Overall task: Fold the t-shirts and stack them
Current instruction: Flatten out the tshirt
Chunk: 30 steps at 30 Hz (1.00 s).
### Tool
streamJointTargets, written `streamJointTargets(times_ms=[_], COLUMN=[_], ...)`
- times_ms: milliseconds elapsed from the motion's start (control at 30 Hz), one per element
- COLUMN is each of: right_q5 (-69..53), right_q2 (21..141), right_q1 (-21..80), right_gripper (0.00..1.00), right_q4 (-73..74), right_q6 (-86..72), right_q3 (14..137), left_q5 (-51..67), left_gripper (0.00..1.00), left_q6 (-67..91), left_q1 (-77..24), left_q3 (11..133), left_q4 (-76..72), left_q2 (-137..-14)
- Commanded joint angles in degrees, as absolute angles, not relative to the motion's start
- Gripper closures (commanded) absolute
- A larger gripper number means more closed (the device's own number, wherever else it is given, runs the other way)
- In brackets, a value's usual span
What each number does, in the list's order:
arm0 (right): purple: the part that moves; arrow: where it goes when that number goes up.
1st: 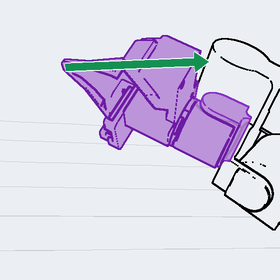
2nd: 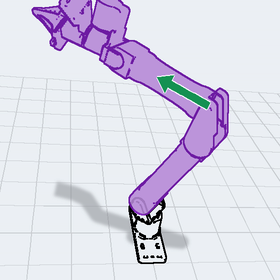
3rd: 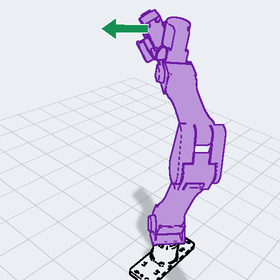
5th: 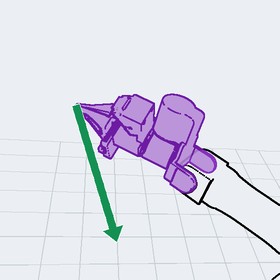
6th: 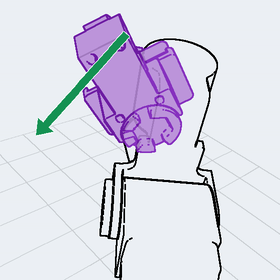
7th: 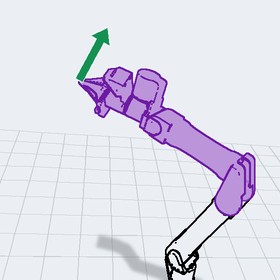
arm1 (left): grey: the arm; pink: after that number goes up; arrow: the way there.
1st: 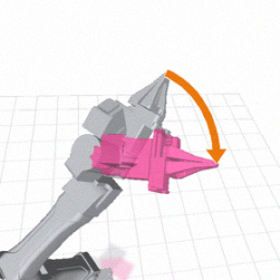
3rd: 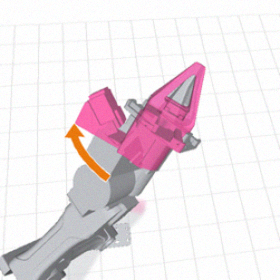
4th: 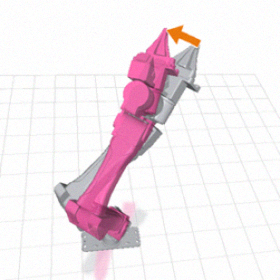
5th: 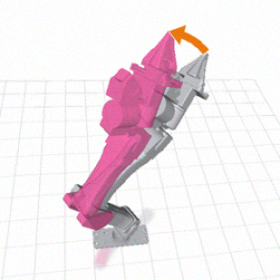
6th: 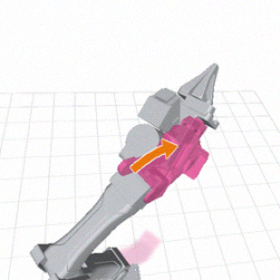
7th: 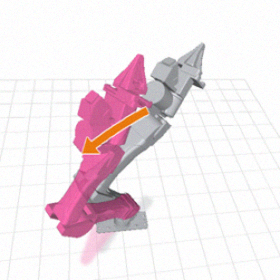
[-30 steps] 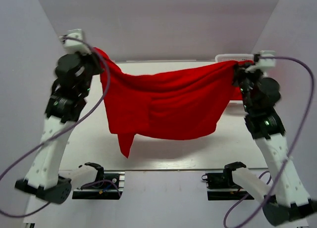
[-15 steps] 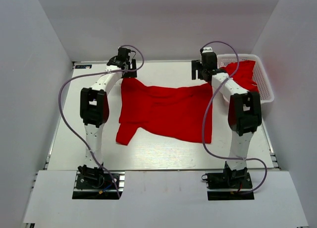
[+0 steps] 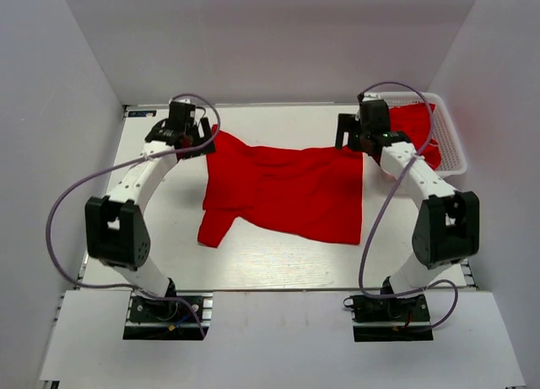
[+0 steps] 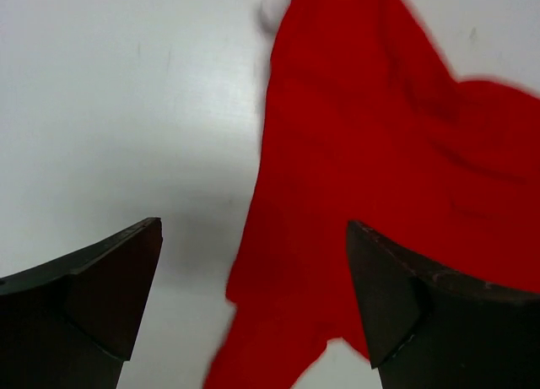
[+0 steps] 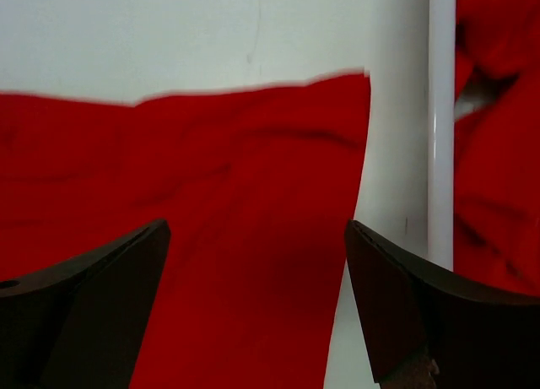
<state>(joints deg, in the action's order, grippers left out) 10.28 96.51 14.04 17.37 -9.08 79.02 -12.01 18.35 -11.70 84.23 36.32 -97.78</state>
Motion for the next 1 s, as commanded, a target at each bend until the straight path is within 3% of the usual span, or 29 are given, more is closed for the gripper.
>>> streamJointTargets(times_ms=[0, 267, 367, 533, 767, 967], right_q5=[7.91, 11.51, 10.12, 9.05, 11.42, 11.78], right_q2=[91.15, 76.57, 72.88, 68.65, 63.99, 63.81], right_q1=[14.06, 13.98, 13.8, 13.97, 14.06, 14.06], right_gripper=[0.1, 0.1, 0.1, 0.1, 0.1, 0.1], right_q4=[21.35, 24.87, 24.87, 24.7, 25.48, 26.98], right_q6=[-15.02, -23.01, -25.57, -28.64, -30.06, -30.85], right_q3=[71.73, 54.35, 50.12, 42.65, 40.08, 39.21], left_q5=[-9.05, 2.28, 2.29, 0.35, 2.99, 3.52], left_gripper=[0.0, 0.0, 0.02, 0.12, 0.35, 0.67], left_q6=[26.09, 33.66, 34.72, 34.72, 34.72, 32.96], left_q1=[-13.09, -14.15, -14.15, -14.15, -14.67, -14.68], left_q3=[72.3, 45.22, 40.45, 36.57, 33.57, 31.56], left_q4=[39.19, 39.2, 40.07, 41.48, 32.62, 30.59], left_q2=[-89.84, -71.38, -66.37, -63.72, -67.32, -69.35])
